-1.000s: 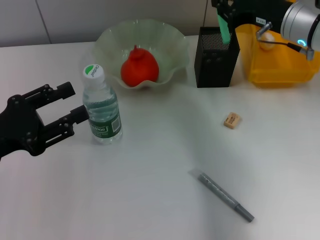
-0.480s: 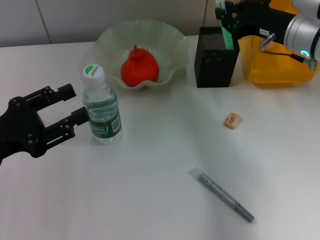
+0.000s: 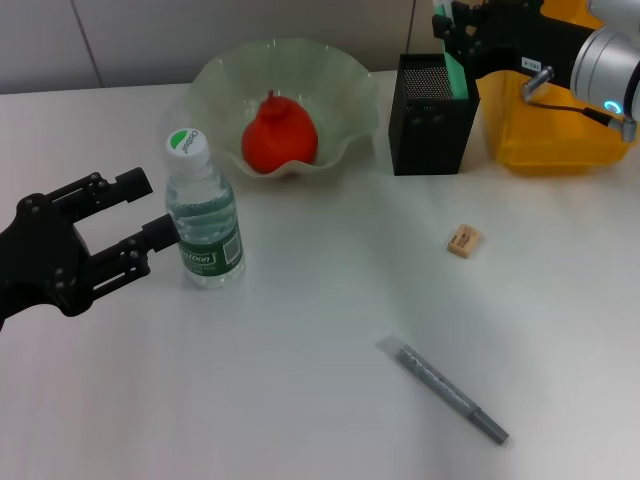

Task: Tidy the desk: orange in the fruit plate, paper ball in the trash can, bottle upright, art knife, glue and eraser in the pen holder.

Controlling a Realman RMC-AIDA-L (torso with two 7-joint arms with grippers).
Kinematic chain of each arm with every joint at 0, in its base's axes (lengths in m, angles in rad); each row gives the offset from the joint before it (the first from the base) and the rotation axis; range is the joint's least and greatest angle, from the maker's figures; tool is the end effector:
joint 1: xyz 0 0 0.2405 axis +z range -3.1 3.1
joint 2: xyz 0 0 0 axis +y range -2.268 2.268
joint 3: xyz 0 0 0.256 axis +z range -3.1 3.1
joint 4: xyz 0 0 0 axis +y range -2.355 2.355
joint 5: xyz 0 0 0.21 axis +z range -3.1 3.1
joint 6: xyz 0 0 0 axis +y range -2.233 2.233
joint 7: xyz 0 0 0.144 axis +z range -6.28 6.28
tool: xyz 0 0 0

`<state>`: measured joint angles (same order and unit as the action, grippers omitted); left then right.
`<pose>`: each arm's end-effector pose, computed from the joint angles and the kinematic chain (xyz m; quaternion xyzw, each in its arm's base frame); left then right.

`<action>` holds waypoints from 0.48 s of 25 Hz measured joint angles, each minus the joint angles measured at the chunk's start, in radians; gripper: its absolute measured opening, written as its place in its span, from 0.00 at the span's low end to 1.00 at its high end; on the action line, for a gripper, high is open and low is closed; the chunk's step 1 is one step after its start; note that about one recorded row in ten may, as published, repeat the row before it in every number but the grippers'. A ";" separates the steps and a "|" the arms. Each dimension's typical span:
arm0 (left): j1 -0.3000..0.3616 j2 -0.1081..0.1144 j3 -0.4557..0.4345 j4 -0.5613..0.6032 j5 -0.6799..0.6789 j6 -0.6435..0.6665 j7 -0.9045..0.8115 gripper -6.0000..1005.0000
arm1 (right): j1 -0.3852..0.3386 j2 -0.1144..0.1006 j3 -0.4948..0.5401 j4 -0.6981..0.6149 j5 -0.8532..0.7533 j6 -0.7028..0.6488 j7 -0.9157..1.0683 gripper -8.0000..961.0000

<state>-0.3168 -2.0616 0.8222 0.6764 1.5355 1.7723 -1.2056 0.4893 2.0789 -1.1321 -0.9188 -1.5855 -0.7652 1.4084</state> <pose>-0.2632 0.2777 0.0340 -0.8859 -0.1386 -0.4121 0.1618 0.2261 0.4233 0.0361 -0.8641 0.1744 0.2027 0.4264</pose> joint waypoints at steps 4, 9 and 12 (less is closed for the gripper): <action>0.000 0.000 -0.001 0.000 0.000 0.001 0.000 0.63 | 0.000 0.000 0.002 0.000 0.002 0.000 0.004 0.30; 0.001 0.000 -0.002 0.000 0.000 0.001 0.000 0.63 | 0.000 -0.005 0.005 0.003 -0.003 0.000 0.042 0.30; 0.001 0.000 -0.002 0.000 0.000 0.001 0.000 0.63 | -0.002 -0.007 0.005 0.004 -0.003 0.000 0.046 0.30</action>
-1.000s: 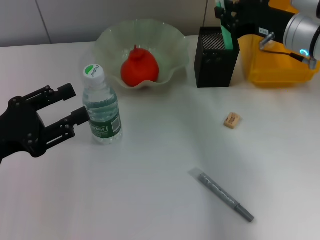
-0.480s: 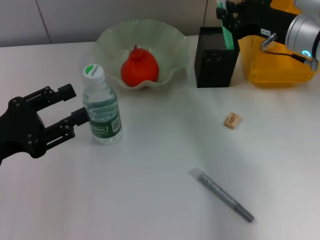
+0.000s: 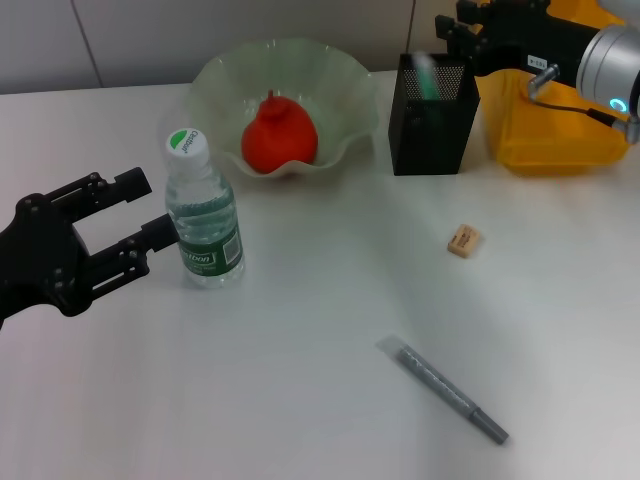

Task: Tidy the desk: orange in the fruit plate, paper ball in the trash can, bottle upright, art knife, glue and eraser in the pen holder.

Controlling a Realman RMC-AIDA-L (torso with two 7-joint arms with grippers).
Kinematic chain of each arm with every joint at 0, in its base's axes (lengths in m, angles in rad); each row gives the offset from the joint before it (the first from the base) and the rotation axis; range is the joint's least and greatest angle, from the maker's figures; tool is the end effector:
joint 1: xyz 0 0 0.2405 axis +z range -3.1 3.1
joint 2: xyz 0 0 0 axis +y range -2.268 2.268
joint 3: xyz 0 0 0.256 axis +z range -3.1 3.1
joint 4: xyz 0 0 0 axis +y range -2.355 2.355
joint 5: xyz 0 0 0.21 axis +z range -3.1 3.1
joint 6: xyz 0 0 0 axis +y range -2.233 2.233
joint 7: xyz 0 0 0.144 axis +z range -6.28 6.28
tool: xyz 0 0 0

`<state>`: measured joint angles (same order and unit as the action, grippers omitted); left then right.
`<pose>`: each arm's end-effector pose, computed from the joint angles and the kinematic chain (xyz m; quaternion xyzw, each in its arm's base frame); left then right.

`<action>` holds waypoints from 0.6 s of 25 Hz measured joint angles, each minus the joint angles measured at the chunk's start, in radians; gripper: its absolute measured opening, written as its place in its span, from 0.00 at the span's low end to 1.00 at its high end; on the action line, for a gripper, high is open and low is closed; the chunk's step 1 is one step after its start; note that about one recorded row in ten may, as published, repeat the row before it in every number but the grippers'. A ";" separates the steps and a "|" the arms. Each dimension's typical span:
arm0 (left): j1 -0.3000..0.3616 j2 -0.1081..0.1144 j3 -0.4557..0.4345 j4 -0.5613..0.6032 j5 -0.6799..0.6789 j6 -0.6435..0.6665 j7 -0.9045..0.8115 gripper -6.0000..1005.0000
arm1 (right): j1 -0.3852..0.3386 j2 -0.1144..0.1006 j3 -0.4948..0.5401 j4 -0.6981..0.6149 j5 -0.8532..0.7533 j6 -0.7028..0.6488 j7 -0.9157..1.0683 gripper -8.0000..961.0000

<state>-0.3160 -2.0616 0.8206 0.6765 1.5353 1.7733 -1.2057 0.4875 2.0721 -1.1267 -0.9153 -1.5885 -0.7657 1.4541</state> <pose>-0.2634 0.2775 0.0343 -0.8855 -0.1388 -0.4126 0.1623 0.2297 0.4235 0.0392 -0.8590 0.1953 0.2088 0.4247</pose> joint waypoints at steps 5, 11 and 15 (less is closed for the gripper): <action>0.001 0.000 0.000 0.000 0.000 0.001 0.000 0.63 | -0.009 0.002 0.007 -0.006 -0.001 -0.006 0.001 0.31; 0.008 -0.002 0.000 -0.002 0.000 0.002 0.000 0.63 | -0.035 0.005 -0.005 -0.055 -0.001 -0.017 0.025 0.34; 0.011 -0.002 0.000 -0.002 0.000 0.003 0.000 0.63 | -0.069 0.003 -0.036 -0.157 -0.065 -0.059 0.189 0.35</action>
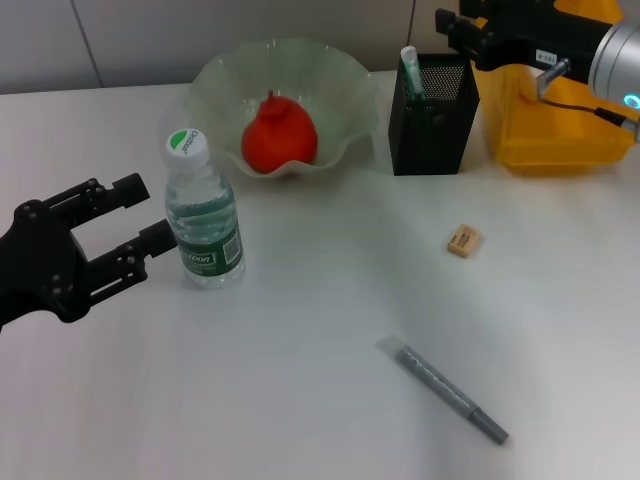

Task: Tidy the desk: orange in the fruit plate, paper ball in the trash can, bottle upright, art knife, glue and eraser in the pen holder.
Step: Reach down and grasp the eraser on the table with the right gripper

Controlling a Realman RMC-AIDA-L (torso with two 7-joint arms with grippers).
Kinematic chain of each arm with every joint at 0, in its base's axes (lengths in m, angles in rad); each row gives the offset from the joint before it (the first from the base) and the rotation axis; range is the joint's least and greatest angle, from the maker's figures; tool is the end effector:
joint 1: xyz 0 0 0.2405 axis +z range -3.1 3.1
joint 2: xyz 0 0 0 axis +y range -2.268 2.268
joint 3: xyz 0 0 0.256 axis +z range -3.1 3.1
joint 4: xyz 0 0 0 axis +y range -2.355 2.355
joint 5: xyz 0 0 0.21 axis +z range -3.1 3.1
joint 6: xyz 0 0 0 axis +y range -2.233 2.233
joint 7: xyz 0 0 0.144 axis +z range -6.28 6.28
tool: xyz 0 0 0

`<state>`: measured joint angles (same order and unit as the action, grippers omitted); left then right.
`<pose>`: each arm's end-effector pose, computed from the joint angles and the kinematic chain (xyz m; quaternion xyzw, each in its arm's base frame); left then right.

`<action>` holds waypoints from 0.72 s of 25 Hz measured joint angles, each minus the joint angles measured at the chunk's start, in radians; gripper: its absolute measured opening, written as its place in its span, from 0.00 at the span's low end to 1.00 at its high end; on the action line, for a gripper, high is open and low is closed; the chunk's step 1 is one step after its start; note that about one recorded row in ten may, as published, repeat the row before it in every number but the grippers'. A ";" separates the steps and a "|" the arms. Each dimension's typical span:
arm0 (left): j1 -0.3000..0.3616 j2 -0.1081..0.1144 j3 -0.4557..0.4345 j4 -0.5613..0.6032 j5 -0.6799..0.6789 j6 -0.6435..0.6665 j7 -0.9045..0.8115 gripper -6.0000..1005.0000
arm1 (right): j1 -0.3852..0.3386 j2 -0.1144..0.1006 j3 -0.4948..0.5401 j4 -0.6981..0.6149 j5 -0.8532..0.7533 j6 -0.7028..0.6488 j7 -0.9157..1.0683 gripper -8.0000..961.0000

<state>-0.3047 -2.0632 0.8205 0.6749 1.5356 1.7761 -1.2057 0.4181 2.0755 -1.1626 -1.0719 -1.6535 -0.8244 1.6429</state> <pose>-0.2661 0.2739 0.0336 -0.8843 -0.1441 -0.4131 0.1630 0.2165 0.4092 0.0496 -0.8609 0.2137 0.2296 0.4006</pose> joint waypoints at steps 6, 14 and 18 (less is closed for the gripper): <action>0.002 0.000 0.000 0.000 0.000 0.000 0.000 0.63 | -0.018 0.003 -0.007 -0.276 -0.392 -0.189 0.458 0.38; 0.003 0.000 0.000 0.000 0.000 0.006 0.000 0.63 | 0.047 -0.001 0.010 -0.606 -0.736 -0.596 0.849 0.42; 0.008 -0.001 0.000 0.000 0.000 0.009 0.000 0.63 | 0.095 -0.006 0.028 -0.667 -0.812 -0.737 0.913 0.44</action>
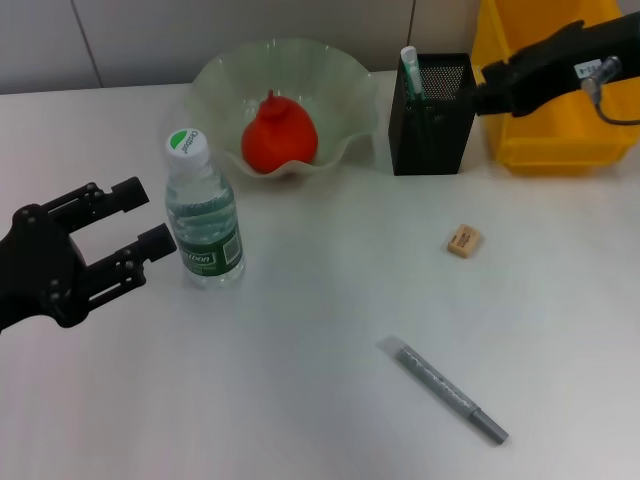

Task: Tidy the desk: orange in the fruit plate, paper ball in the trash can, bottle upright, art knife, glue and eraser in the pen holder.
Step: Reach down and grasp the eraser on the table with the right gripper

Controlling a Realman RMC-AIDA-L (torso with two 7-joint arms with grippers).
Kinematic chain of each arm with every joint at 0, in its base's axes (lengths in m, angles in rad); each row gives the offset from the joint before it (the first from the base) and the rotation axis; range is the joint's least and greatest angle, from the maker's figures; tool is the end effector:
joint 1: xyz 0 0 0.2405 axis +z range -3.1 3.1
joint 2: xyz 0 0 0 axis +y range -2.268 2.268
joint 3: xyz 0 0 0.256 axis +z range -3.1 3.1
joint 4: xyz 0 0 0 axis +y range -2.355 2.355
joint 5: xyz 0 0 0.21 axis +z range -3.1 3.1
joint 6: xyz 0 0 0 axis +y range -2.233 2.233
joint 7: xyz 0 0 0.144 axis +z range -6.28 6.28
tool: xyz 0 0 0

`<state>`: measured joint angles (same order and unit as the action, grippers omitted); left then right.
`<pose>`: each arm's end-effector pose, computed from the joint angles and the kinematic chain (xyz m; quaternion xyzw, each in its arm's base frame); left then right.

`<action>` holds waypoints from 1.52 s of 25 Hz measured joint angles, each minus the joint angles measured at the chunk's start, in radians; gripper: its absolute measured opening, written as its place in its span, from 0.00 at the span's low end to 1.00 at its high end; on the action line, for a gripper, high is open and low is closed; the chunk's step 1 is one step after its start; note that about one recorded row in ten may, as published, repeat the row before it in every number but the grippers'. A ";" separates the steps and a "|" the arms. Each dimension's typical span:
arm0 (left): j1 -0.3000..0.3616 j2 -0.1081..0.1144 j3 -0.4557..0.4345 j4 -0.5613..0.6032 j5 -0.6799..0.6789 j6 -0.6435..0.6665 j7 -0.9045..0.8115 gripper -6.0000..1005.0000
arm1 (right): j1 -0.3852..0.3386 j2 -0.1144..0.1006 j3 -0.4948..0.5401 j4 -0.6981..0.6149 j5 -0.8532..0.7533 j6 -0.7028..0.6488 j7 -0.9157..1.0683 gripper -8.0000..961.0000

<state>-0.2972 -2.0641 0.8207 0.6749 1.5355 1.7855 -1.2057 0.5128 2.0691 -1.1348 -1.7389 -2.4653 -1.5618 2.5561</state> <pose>-0.2672 0.2708 0.0334 -0.8837 -0.1455 -0.4150 0.1606 0.1399 0.3587 0.0946 -0.9055 0.2945 -0.0022 0.3054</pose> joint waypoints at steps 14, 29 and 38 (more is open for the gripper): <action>0.006 -0.001 0.000 -0.013 0.000 0.009 0.000 0.63 | 0.257 -0.002 -0.017 0.236 -0.275 -0.233 0.018 0.61; 0.018 0.001 0.000 -0.052 0.000 0.016 0.026 0.63 | 0.432 -0.064 0.030 0.632 -0.350 -0.186 -0.089 0.61; 0.011 0.001 0.000 -0.052 0.000 0.016 0.029 0.63 | 0.432 -0.075 0.029 0.793 -0.399 -0.076 -0.139 0.61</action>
<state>-0.2862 -2.0632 0.8206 0.6227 1.5355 1.8020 -1.1767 0.9452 1.9944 -1.1063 -0.9461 -2.8644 -1.6375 2.4166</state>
